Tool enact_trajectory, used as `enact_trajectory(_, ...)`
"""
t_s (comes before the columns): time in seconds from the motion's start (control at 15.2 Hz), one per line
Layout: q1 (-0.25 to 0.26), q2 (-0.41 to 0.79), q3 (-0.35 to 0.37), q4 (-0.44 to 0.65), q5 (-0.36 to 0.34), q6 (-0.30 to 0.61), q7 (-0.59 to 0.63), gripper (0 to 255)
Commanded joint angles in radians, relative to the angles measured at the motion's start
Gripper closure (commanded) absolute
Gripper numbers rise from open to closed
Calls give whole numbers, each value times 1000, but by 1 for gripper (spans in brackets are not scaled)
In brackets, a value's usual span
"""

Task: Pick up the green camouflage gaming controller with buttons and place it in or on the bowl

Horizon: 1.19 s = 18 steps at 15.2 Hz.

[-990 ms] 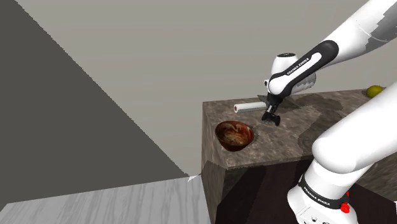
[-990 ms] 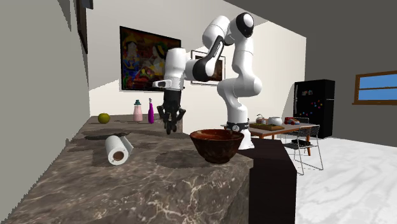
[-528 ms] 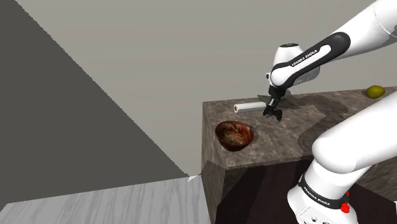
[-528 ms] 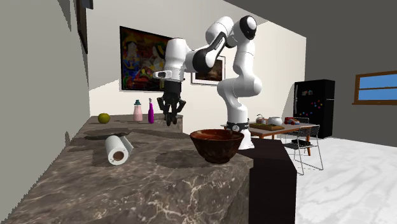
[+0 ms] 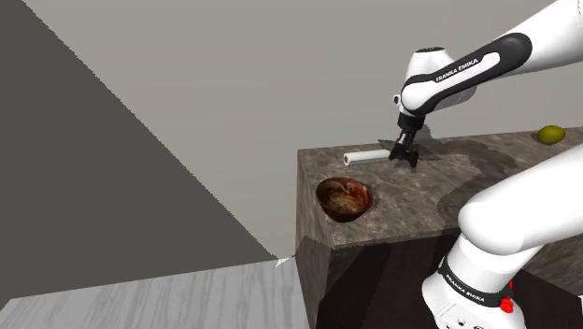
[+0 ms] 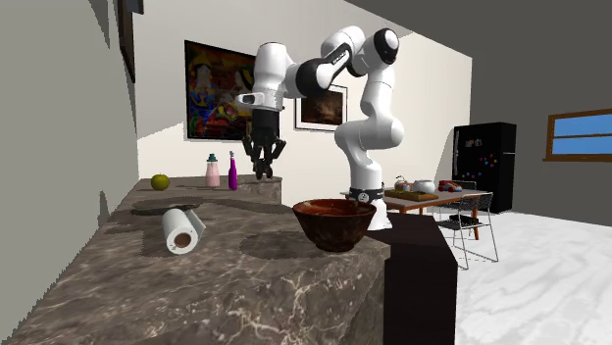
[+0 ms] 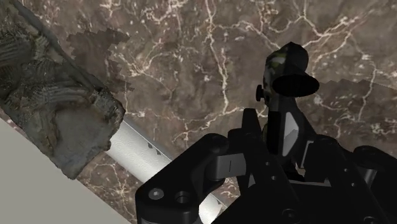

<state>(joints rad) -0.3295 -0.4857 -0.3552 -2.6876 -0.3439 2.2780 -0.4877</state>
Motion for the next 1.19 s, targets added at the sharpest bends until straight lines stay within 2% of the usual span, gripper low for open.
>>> enact_trajectory(0.0, 2, -19, 7, 15, 5, -35, -2, 255)
enact_trajectory(0.26, 3, -45, 15, 42, 13, -87, -7, 255)
enact_trajectory(0.73, 93, -92, 169, 0, 87, -124, 177, 255)
enact_trajectory(1.12, 183, -74, 296, 15, 164, -144, 332, 255)
